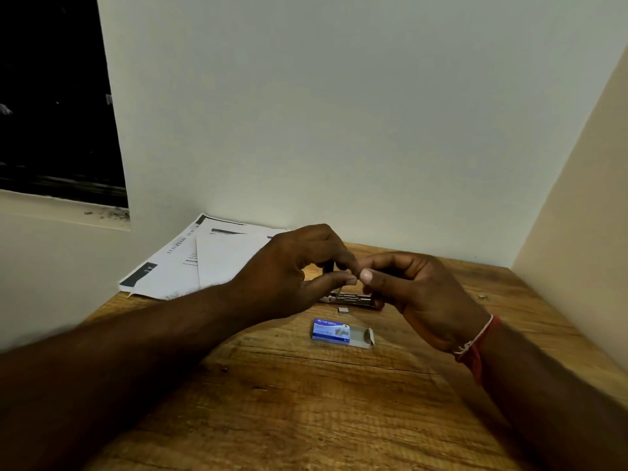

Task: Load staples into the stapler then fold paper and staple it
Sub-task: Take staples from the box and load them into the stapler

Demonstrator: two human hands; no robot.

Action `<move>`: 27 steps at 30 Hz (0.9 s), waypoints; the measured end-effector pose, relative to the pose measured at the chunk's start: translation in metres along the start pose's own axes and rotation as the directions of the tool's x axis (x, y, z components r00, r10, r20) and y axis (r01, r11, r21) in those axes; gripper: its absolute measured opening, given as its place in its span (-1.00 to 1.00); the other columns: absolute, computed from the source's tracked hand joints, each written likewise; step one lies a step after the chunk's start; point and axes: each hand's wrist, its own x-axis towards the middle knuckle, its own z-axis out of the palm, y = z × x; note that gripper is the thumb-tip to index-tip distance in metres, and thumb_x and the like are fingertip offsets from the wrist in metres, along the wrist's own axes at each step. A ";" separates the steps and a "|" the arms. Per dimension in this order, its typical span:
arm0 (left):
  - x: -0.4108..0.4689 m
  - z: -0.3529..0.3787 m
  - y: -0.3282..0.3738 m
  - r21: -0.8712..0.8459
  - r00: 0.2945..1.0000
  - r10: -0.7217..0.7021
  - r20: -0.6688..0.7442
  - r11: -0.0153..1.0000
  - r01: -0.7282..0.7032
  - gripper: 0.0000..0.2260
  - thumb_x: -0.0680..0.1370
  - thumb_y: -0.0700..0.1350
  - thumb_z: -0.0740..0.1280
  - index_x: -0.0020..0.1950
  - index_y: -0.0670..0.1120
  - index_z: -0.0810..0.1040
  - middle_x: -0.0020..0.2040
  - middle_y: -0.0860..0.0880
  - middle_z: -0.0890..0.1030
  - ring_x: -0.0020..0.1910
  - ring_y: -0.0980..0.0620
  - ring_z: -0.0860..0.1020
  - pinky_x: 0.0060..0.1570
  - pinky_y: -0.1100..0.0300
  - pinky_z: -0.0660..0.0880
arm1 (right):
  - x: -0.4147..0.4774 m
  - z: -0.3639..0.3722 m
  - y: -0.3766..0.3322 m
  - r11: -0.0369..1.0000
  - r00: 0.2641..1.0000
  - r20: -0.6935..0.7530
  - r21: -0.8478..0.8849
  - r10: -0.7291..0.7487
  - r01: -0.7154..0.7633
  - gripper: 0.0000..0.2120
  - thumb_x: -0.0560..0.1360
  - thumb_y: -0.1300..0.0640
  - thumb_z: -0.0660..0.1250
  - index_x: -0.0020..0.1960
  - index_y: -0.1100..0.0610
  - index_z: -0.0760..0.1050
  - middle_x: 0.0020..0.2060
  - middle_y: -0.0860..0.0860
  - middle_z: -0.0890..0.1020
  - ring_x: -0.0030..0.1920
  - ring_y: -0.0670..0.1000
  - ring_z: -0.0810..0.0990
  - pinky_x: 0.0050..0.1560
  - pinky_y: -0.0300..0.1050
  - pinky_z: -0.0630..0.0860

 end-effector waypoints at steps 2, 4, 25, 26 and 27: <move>-0.001 0.000 -0.006 0.040 0.995 -0.090 0.032 0.995 0.089 -0.73 0.59 -0.05 0.65 0.26 -0.01 0.76 0.07 0.08 0.72 0.01 0.05 0.69 0.03 -0.04 0.66 | 0.002 -0.001 -0.001 0.988 0.993 -0.114 -0.153 0.001 -0.018 -0.84 0.51 0.09 0.56 0.05 0.13 0.79 -0.03 0.11 0.80 -0.08 0.08 0.68 -0.09 0.00 0.62; -0.004 0.000 -0.013 0.091 0.976 -0.204 0.080 0.976 0.196 -0.65 0.57 0.01 0.65 0.34 0.09 0.73 0.13 0.18 0.71 0.09 0.12 0.69 0.11 0.04 0.66 | 0.006 -0.003 0.004 0.872 0.979 -0.192 -0.488 -0.061 -0.042 -0.95 0.55 0.03 0.56 -0.03 -0.01 0.79 -0.12 -0.06 0.80 -0.12 -0.08 0.71 -0.06 -0.09 0.63; -0.009 0.011 -0.004 -0.005 0.952 -0.295 0.079 0.955 0.297 -0.77 0.58 -0.02 0.63 0.23 0.10 0.81 0.03 0.19 0.81 0.00 0.15 0.73 -0.02 0.19 0.68 | 0.000 0.019 0.006 0.999 0.974 -0.221 0.018 0.053 -0.050 -0.88 0.54 0.43 0.48 0.07 0.35 0.72 -0.06 0.21 0.82 -0.04 0.12 0.83 0.00 -0.15 0.75; -0.008 0.012 -0.004 -0.014 0.952 -0.297 0.073 0.954 0.298 -0.78 0.58 -0.02 0.63 0.22 0.10 0.82 0.03 0.19 0.81 0.00 0.14 0.73 -0.02 0.20 0.68 | 0.000 0.019 0.006 0.998 0.974 -0.220 0.034 0.053 -0.047 -0.87 0.54 0.43 0.48 0.08 0.36 0.72 -0.05 0.22 0.81 -0.03 0.13 0.83 0.01 -0.14 0.75; -0.008 0.012 -0.004 -0.027 0.953 -0.298 0.058 0.954 0.300 -0.80 0.59 -0.04 0.63 0.21 0.09 0.83 0.01 0.18 0.81 0.00 0.14 0.74 -0.02 0.21 0.68 | -0.001 0.018 0.005 0.998 0.975 -0.217 0.049 0.056 -0.046 -0.86 0.53 0.43 0.49 0.08 0.37 0.71 -0.04 0.23 0.81 -0.02 0.15 0.83 0.03 -0.13 0.75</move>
